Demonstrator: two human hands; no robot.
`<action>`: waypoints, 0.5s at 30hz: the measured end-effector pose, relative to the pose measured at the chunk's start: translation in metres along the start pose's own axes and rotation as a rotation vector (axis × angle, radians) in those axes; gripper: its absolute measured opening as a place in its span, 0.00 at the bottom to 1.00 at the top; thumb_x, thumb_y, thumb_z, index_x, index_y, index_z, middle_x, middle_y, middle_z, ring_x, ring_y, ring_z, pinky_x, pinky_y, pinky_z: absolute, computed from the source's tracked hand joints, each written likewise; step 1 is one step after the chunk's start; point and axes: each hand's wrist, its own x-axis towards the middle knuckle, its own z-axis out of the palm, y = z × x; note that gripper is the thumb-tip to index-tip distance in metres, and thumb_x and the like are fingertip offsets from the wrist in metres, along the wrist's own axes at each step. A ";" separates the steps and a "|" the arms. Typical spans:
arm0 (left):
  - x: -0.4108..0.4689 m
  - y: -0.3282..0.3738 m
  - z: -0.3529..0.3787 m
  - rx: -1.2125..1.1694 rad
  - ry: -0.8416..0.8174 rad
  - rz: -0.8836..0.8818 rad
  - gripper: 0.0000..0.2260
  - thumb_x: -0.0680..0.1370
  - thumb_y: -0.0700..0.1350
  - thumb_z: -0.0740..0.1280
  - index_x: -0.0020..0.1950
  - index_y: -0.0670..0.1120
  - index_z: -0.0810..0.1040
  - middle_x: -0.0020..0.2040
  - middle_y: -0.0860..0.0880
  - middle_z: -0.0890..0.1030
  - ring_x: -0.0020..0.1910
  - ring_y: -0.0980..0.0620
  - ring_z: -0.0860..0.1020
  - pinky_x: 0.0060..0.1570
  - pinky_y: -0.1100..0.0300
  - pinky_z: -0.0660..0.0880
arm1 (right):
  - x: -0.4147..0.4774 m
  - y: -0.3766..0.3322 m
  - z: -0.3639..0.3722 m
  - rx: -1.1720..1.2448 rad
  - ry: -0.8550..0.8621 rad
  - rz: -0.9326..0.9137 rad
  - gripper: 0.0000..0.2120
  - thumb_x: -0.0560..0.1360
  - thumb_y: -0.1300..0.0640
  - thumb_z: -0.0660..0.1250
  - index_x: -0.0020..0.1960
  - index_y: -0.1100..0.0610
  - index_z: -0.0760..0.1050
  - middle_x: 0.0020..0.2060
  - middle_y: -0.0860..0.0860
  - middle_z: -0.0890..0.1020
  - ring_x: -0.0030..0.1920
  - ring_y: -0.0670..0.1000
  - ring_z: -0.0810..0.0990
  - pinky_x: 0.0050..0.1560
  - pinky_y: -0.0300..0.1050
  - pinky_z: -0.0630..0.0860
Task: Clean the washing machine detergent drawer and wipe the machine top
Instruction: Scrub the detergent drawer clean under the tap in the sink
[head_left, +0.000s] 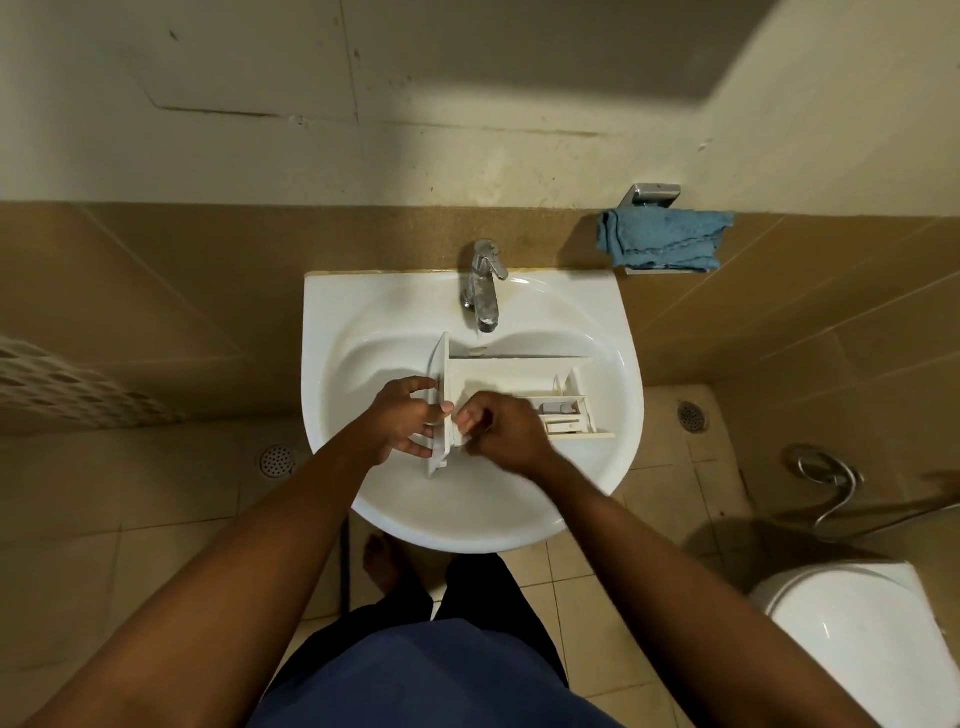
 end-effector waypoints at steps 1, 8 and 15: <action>0.000 0.000 0.000 -0.003 -0.005 -0.002 0.26 0.77 0.42 0.76 0.73 0.49 0.74 0.58 0.39 0.84 0.52 0.40 0.85 0.46 0.40 0.84 | 0.008 -0.003 -0.012 0.148 -0.025 0.101 0.13 0.66 0.71 0.77 0.45 0.56 0.85 0.39 0.48 0.86 0.40 0.47 0.85 0.46 0.43 0.83; 0.000 -0.003 -0.001 -0.018 -0.001 -0.008 0.27 0.76 0.43 0.77 0.74 0.50 0.74 0.58 0.39 0.83 0.53 0.39 0.85 0.38 0.48 0.85 | 0.093 -0.025 -0.067 0.981 0.240 0.471 0.09 0.81 0.62 0.66 0.52 0.68 0.81 0.37 0.58 0.85 0.38 0.57 0.85 0.56 0.58 0.84; 0.001 -0.003 0.000 -0.011 0.017 -0.003 0.27 0.77 0.44 0.76 0.74 0.52 0.74 0.57 0.42 0.83 0.52 0.41 0.84 0.37 0.50 0.84 | 0.116 -0.049 -0.051 1.306 0.023 0.591 0.21 0.85 0.58 0.49 0.52 0.70 0.77 0.38 0.62 0.86 0.39 0.58 0.88 0.49 0.51 0.84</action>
